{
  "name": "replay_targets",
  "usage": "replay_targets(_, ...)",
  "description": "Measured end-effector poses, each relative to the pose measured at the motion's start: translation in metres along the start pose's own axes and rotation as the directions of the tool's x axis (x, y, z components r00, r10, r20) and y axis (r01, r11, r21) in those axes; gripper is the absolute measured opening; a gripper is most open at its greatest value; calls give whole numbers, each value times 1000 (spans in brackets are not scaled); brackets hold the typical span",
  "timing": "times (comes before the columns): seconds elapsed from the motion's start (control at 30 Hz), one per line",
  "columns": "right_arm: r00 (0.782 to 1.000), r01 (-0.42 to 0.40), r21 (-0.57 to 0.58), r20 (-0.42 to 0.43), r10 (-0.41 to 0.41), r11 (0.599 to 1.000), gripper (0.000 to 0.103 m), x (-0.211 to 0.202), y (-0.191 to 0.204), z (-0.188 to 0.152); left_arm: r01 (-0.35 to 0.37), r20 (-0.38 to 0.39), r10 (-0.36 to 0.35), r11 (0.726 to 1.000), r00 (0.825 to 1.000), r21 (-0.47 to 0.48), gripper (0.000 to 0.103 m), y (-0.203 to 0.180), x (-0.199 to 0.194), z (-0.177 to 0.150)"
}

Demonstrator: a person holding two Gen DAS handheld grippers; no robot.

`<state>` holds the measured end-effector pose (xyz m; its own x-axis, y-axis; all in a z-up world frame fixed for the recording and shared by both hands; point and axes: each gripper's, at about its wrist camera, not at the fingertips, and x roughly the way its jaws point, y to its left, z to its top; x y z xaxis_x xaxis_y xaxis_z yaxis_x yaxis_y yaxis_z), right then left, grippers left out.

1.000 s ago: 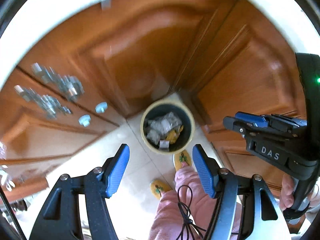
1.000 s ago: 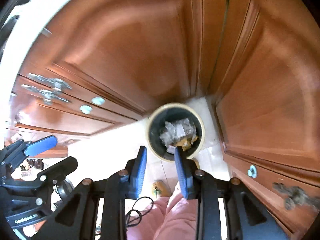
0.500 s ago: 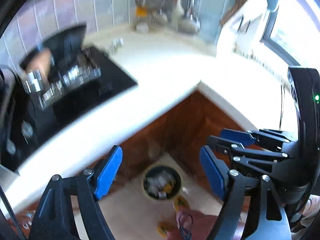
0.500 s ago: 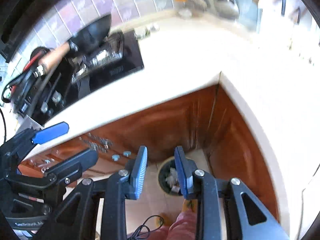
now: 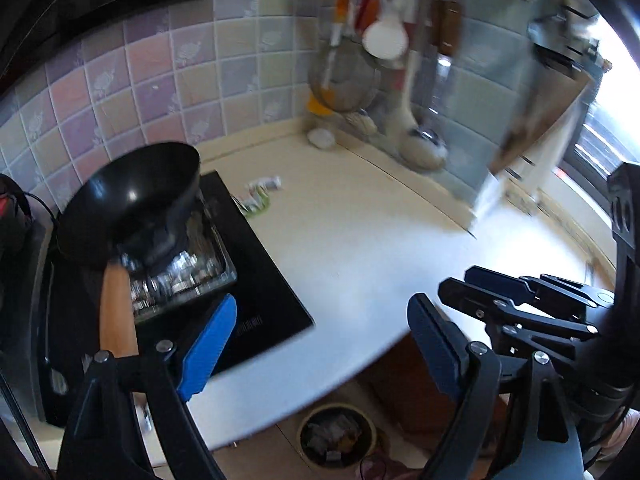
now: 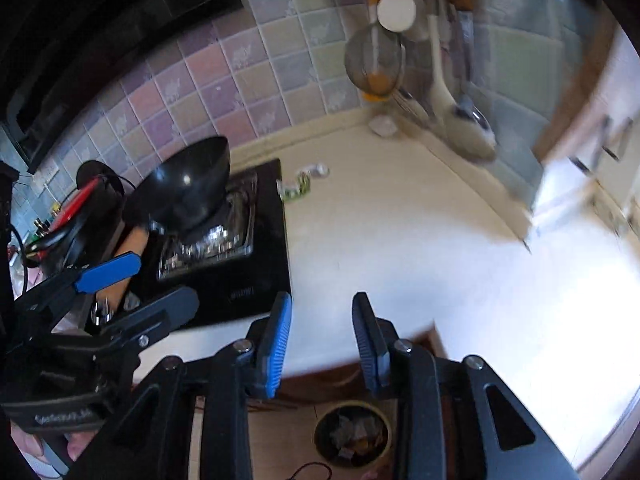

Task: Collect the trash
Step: 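Raise both tools back toward the countertop, then grasp the green-and-white packet with the right tool while the left tool grasps the white dropper bottle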

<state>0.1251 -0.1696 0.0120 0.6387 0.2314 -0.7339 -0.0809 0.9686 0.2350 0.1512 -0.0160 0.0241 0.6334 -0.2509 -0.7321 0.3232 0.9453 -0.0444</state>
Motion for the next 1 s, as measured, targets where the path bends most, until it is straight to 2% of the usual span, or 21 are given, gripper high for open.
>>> replay_targets(0.23, 995, -97, -58, -40, 95, 994, 34, 49, -20, 72, -123, -15, 122, 990, 992, -66, 86, 13, 46, 63)
replay_targets(0.33, 988, -139, -68, -74, 134, 988, 34, 77, -23, 95, -146, -42, 143, 984, 989, -100, 86, 23, 61, 81)
replay_targets(0.43, 980, -175, -51, -101, 169, 983, 34, 108, -30, 116, -130, -63, 122, 981, 990, -144, 86, 40, 70, 99)
replay_targets(0.57, 965, -221, -6, -150, 217, 975, 34, 155, -34, 132, -113, -78, 103, 982, 992, -153, 86, 59, 79, 124)
replay_targets(0.9, 927, -246, 150, -251, 278, 957, 34, 274, -25, 156, -35, -136, 15, 989, 991, -146, 86, 91, 116, 174)
replay_targets(1.0, 919, -238, 187, -273, 283, 953, 34, 303, -20, 159, -34, -151, 13, 990, 988, -135, 86, 97, 129, 184)
